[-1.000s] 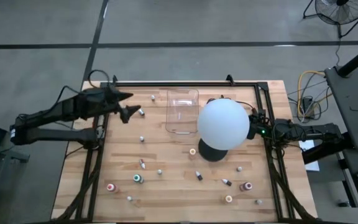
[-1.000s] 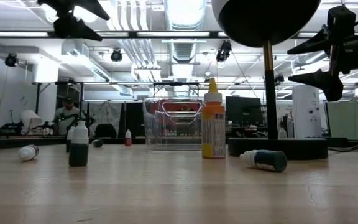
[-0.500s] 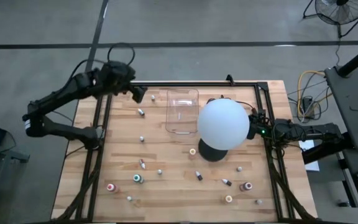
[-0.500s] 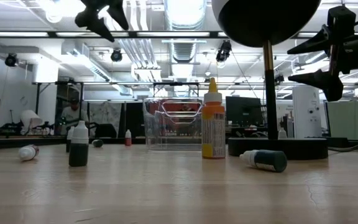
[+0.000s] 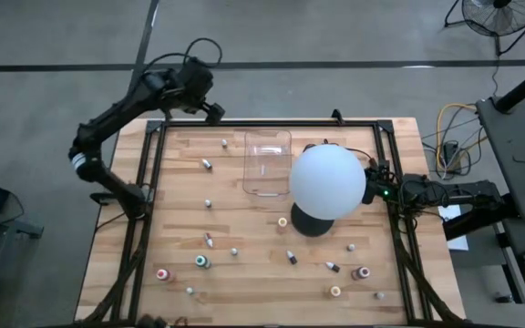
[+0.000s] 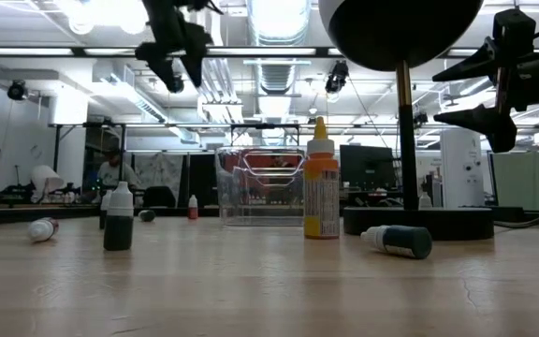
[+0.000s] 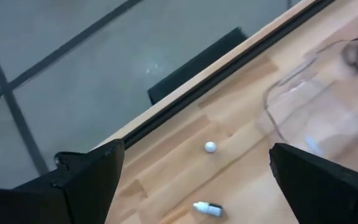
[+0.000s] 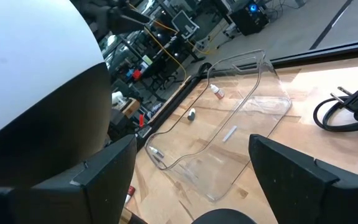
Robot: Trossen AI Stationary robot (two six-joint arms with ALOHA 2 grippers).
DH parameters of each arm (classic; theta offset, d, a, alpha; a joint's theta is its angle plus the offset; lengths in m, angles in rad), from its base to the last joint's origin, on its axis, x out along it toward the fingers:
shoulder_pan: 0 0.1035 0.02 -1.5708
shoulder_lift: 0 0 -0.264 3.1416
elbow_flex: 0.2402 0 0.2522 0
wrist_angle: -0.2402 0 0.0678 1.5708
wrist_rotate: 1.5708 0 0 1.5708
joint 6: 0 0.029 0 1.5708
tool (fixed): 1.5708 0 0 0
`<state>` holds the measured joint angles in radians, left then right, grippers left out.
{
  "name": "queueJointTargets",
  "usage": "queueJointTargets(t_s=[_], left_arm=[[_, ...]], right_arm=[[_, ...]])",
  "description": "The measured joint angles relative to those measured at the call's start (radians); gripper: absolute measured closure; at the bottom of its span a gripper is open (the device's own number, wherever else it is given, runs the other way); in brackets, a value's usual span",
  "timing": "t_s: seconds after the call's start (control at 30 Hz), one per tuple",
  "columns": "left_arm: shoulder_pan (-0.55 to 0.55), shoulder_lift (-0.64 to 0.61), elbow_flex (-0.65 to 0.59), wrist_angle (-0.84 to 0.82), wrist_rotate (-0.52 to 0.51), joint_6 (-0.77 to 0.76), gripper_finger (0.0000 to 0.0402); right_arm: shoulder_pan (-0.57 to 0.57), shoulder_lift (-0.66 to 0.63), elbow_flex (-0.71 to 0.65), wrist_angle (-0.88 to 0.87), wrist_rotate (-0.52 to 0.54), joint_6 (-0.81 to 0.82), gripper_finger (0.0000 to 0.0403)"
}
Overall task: Pick & Place food coloring
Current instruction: Put the small orange food coloring bottle into the transparent bin
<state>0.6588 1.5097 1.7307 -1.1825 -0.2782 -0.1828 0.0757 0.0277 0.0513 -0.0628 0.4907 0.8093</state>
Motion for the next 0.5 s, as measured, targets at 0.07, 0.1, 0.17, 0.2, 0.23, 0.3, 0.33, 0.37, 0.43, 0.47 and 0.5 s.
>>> queueJointTargets(t_s=[0.07,0.1,0.17,0.2,0.23,0.3,0.33,0.37,0.43,0.47,0.5], left_arm=[[0.012,0.035,0.007,-0.002,0.001,0.013,0.003],[0.016,0.052,0.01,-0.003,0.001,0.021,0.003],[0.025,0.088,0.01,-0.003,0.001,0.034,0.003],[0.028,0.106,0.009,-0.003,0.0,0.042,0.003],[0.029,0.124,0.006,-0.003,-0.002,0.053,0.003],[0.031,0.157,-0.001,-0.003,-0.012,0.073,0.003],[0.031,0.174,-0.002,-0.003,-0.018,0.083,0.003],[0.031,0.192,-0.002,0.002,-0.024,0.094,0.003],[0.031,0.224,-0.002,0.007,-0.026,0.107,0.003],[0.03,0.24,-0.002,0.006,-0.026,0.112,0.003],[0.027,0.256,-0.002,0.005,-0.027,0.116,0.003]], right_arm=[[0.0,0.0,0.0,0.0,0.0,0.0,0.0101],[0.0,0.0,0.0,0.0,0.0,0.0,0.0101],[0.0,0.0,0.0,0.0,0.0,0.0,0.0101],[0.0,0.0,0.0,0.0,0.0,0.0,0.0101],[0.0,0.0,0.0,0.0,0.0,0.0,0.0101],[0.0,0.0,0.0,0.0,0.0,0.0,0.0101],[0.0,0.0,0.0,0.0,0.0,0.0,0.0101],[0.0,0.0,0.0,0.0,0.0,0.0,0.0101],[0.0,0.0,0.0,0.0,0.0,0.0,0.0101],[0.0,0.0,0.0,0.0,0.0,0.0,0.0101],[0.0,0.0,0.0,0.0,0.0,0.0,0.0101]])
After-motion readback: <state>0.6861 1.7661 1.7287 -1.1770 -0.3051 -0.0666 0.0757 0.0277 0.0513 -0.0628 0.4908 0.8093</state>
